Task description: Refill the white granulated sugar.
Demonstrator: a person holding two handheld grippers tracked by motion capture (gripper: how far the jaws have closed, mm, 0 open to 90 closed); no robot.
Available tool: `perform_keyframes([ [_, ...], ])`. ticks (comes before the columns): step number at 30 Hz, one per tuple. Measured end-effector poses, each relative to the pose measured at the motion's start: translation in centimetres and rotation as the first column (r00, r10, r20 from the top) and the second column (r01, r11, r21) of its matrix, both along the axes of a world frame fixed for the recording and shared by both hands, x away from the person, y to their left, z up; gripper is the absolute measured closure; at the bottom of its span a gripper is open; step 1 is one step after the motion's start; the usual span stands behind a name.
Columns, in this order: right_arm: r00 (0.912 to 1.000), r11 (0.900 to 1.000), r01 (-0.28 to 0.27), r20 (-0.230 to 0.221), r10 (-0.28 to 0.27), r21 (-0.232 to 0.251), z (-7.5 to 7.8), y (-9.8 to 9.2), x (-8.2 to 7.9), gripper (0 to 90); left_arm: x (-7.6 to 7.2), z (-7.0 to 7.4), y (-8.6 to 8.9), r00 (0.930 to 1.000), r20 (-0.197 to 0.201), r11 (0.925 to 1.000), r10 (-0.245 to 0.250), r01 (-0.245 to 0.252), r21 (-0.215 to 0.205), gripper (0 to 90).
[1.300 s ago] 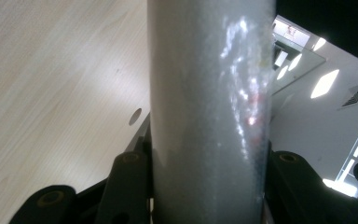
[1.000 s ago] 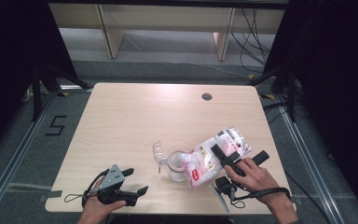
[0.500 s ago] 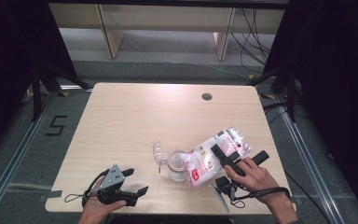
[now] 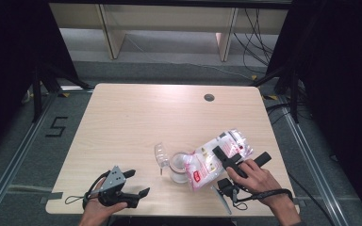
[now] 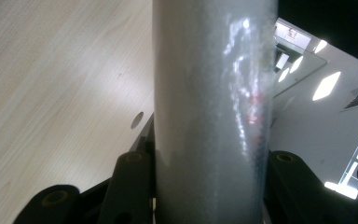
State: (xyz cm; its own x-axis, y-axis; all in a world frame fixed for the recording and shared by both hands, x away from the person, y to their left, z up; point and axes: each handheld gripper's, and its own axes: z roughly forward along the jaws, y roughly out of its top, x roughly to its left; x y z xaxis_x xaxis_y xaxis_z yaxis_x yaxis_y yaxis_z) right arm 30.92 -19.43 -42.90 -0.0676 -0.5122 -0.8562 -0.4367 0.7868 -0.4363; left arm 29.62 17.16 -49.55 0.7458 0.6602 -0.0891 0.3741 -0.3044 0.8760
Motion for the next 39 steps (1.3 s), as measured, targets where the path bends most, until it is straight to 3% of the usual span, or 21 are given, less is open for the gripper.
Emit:
perform_keyframes([
  [8,1.0000,1.000,-0.001,-0.002,0.001,0.000,0.02,-0.03,0.03,65.2,-0.14,-0.06,-0.17,0.9997,-0.015,0.9993,0.019,-0.020,-0.033,16.2],
  [22,1.0000,1.000,-0.001,-0.003,0.001,0.000,0.04,-0.06,0.04,65.3,-0.14,-0.07,-0.16,0.9997,-0.016,0.9993,0.018,-0.019,-0.032,16.2],
  [25,1.0000,1.000,-0.001,-0.004,0.001,0.001,0.03,-0.09,0.05,65.4,-0.01,0.00,-0.04,1.0000,0.005,0.9999,0.001,-0.001,-0.017,16.2],
  [28,1.0000,1.000,-0.001,-0.004,0.001,-0.001,0.05,-0.06,0.04,65.4,-0.15,-0.06,-0.15,0.9997,-0.016,0.9994,0.017,-0.018,-0.031,16.2],
  [30,1.0000,1.000,-0.001,-0.004,0.001,0.000,0.04,-0.08,0.05,65.4,-0.01,0.02,0.00,1.0000,0.006,0.9999,0.000,0.000,-0.013,16.2],
  [39,1.0000,1.000,0.001,-0.008,-0.001,0.002,0.04,-0.11,0.05,65.5,-0.02,0.02,-0.01,1.0000,0.005,0.9999,0.000,0.000,-0.013,16.2],
])
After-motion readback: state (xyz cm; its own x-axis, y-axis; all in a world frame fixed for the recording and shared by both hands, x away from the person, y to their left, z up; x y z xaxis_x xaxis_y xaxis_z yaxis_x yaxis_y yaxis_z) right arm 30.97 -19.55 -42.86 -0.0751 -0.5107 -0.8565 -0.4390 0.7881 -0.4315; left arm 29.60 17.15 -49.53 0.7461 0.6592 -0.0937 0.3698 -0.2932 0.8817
